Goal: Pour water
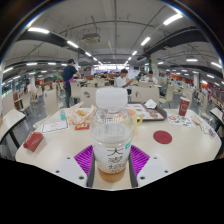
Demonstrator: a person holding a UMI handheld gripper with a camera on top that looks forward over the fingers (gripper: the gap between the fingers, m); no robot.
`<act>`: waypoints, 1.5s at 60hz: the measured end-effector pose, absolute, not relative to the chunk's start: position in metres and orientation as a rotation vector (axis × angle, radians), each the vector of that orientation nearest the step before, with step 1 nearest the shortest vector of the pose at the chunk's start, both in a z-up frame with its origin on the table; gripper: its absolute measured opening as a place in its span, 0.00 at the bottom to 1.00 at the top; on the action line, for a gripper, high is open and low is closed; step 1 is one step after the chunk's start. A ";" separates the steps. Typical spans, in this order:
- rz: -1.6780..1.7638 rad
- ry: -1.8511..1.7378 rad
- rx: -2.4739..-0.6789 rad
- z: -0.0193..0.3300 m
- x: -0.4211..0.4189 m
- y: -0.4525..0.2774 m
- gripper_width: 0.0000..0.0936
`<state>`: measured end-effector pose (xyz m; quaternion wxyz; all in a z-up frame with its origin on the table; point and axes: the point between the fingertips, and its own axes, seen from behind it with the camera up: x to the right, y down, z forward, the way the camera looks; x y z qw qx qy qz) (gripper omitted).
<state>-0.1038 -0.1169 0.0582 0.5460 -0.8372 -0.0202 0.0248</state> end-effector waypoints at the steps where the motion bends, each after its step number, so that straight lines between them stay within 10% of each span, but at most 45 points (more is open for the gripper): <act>1: 0.060 -0.035 -1.991 0.058 -0.103 -0.117 0.52; 41: -0.994 -0.553 -1.909 0.189 0.086 0.002 0.47; 66: -1.836 -1.634 -1.157 0.191 0.060 0.104 0.47; 90: -1.383 -1.222 -1.596 0.185 0.070 0.086 0.47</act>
